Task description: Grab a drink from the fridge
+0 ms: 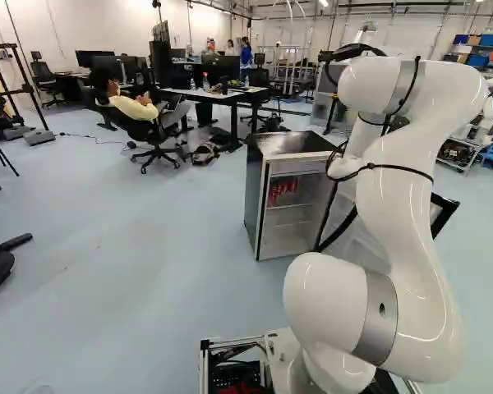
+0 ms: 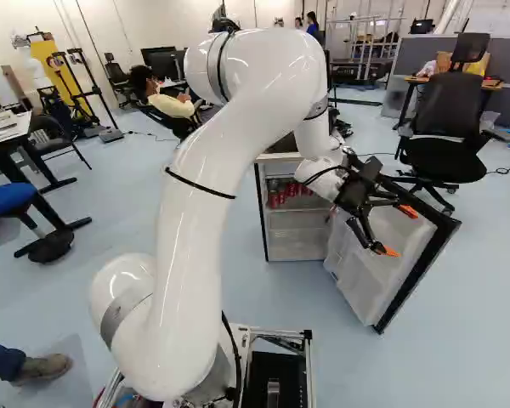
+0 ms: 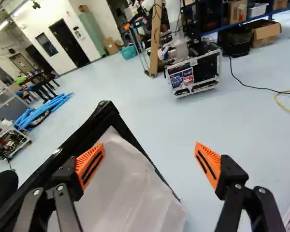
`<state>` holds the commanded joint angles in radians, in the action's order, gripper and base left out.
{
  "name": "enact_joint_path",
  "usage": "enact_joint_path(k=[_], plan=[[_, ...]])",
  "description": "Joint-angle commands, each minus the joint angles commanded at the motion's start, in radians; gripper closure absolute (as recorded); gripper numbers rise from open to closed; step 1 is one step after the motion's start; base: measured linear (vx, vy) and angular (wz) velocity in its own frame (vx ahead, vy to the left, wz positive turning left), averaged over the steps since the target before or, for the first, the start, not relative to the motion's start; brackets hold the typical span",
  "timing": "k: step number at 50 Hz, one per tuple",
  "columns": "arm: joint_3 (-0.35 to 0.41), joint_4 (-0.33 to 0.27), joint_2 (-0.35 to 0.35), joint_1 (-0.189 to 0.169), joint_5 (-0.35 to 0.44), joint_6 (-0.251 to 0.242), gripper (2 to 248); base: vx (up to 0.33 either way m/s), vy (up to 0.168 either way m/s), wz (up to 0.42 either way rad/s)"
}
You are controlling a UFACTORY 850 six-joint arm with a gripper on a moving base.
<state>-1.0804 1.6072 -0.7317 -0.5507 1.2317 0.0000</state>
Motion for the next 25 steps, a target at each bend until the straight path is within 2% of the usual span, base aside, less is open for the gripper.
enact_joint_path(k=[25], plan=[[0.178,-0.258,0.099,0.046,0.027,0.0,3,0.0,0.0,0.0]])
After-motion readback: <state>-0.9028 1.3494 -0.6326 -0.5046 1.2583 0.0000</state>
